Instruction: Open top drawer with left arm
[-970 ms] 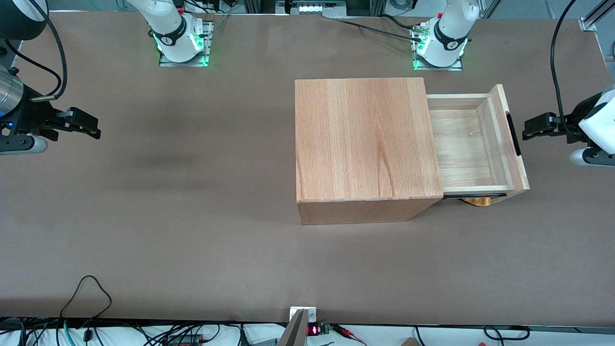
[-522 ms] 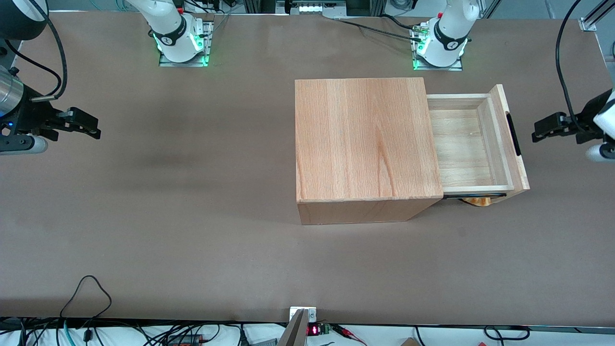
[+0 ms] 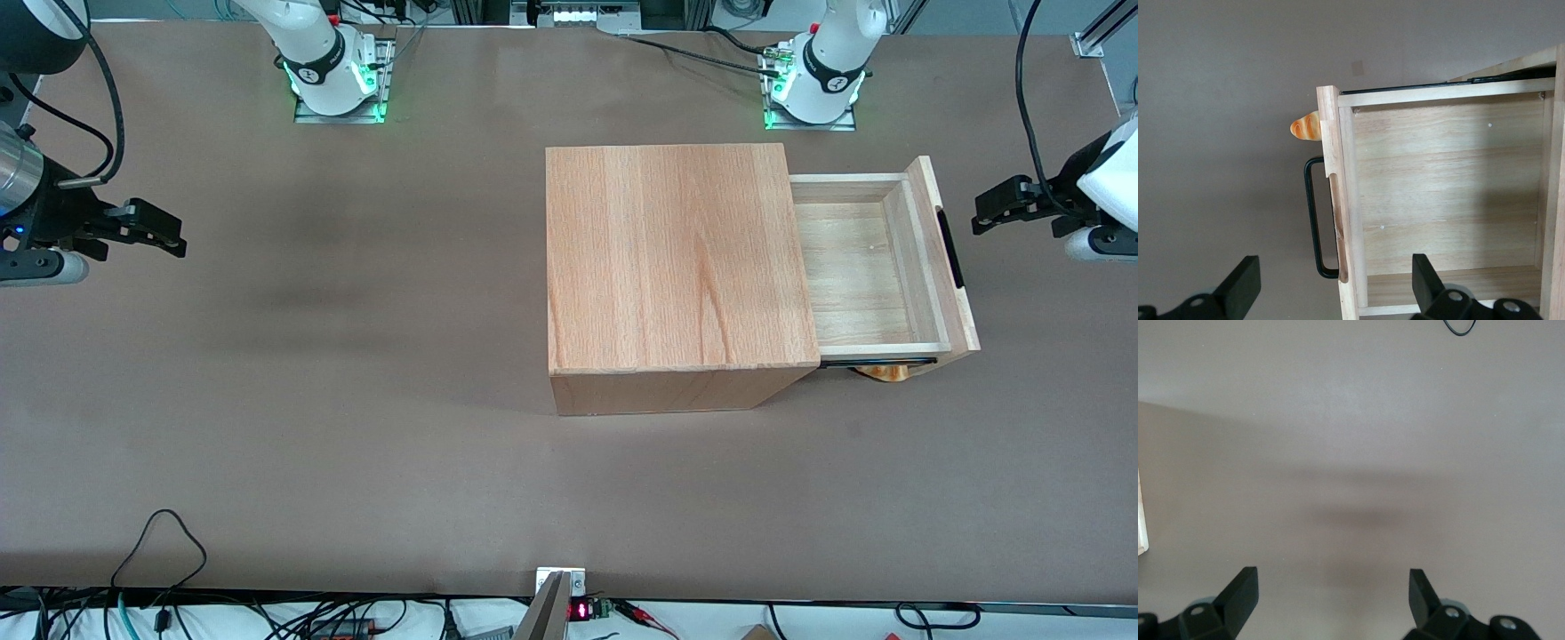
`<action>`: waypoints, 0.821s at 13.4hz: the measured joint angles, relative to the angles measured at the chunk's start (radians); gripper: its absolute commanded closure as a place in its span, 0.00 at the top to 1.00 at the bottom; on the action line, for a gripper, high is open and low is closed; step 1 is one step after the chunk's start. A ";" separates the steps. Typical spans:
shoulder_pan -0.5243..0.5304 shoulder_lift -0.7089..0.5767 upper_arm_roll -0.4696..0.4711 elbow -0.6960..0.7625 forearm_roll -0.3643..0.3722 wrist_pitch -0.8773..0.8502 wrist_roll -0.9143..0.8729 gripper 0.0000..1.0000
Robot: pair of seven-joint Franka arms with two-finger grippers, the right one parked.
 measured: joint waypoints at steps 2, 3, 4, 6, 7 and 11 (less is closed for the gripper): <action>0.000 0.000 -0.001 0.000 0.000 -0.002 -0.013 1.00; 0.000 0.000 -0.001 0.000 0.000 -0.002 -0.014 1.00; 0.000 0.000 -0.001 0.000 0.000 -0.002 -0.015 1.00; 0.000 0.000 -0.001 0.000 0.000 -0.002 -0.016 1.00; 0.000 0.000 0.000 0.000 0.000 -0.002 -0.016 1.00; 0.002 0.000 0.001 0.000 0.000 -0.002 -0.017 1.00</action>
